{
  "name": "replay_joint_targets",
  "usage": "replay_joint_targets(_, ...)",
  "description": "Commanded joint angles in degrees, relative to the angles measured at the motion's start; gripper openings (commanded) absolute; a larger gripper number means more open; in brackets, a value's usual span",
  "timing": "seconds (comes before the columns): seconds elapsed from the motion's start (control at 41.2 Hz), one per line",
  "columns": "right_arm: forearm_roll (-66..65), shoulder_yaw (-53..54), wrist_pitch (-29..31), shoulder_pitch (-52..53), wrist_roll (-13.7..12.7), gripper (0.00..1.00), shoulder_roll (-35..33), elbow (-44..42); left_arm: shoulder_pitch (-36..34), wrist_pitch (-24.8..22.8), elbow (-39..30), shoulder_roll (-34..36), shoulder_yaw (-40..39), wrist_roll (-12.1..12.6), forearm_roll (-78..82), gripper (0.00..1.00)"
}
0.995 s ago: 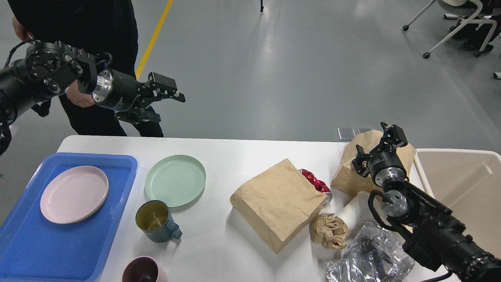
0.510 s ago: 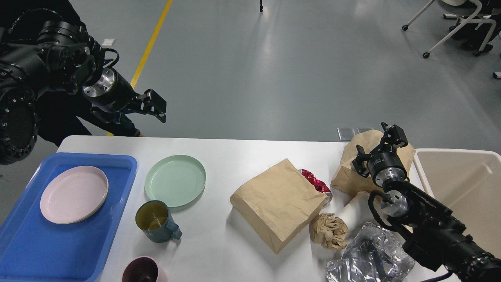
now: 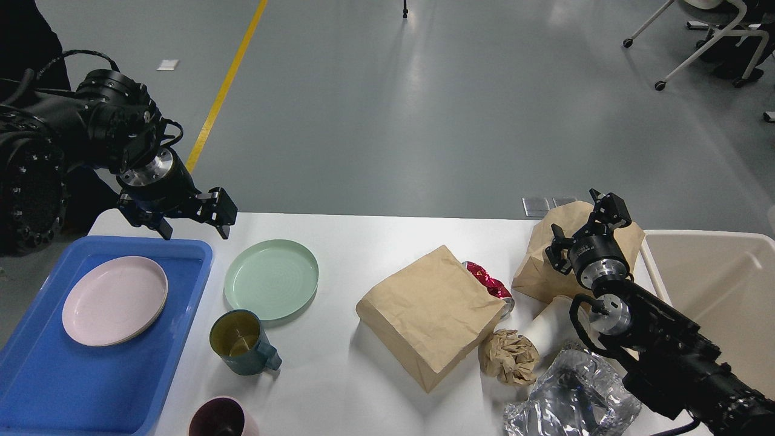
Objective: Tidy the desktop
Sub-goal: 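Lower the left gripper onto the olive-yellow mug and grasp it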
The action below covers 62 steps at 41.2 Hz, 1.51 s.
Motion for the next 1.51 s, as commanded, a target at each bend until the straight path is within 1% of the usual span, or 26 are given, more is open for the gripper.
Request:
replay_joint_targets(0.0,0.07,0.0,0.0,0.06,0.0,1.0,0.0,0.0,0.78,-0.01,-3.31,-0.12,-1.48,5.88,0.59,0.96)
replay_joint_targets(0.097,0.07,0.0,0.0,0.06,0.0,1.0,0.0,0.0,2.19,-0.01,-4.37,0.05,-3.94,6.67,0.68,0.96)
replay_joint_targets(0.291,0.07,0.0,0.0,0.06,0.0,1.0,0.0,0.09,2.37,-0.01,-7.53,0.05,-4.47,6.94,0.68,0.96)
replay_joint_targets(0.413,-0.02,0.0,0.0,0.06,0.0,1.0,0.0,0.09,3.07,-0.01,-7.71,-0.12,-6.31,7.11,0.68,0.96)
replay_joint_targets(0.68,-0.02,0.0,0.0,0.06,0.0,1.0,0.0,0.09,7.46,-0.01,-7.53,-1.62,-8.51,7.2,0.85,0.96)
replay_joint_targets(0.85,-0.02,0.0,0.0,0.06,0.0,1.0,0.0,0.09,11.33,-0.01,-7.1,-1.53,-12.2,7.29,0.94,0.96)
replay_joint_targets(1.044,-0.02,0.0,0.0,0.06,0.0,1.0,0.0,0.09,12.74,-0.01,-6.92,-1.09,-12.03,7.29,0.94,0.96)
replay_joint_targets(1.384,-0.02,0.0,0.0,0.06,0.0,1.0,0.0,0.09,12.83,-0.01,-6.83,-0.39,-12.12,7.2,0.86,0.93)
replay_joint_targets(1.481,0.07,0.0,0.0,0.06,0.0,1.0,0.0,0.09,12.83,-0.01,-6.74,-0.3,-12.12,7.2,0.86,0.91)
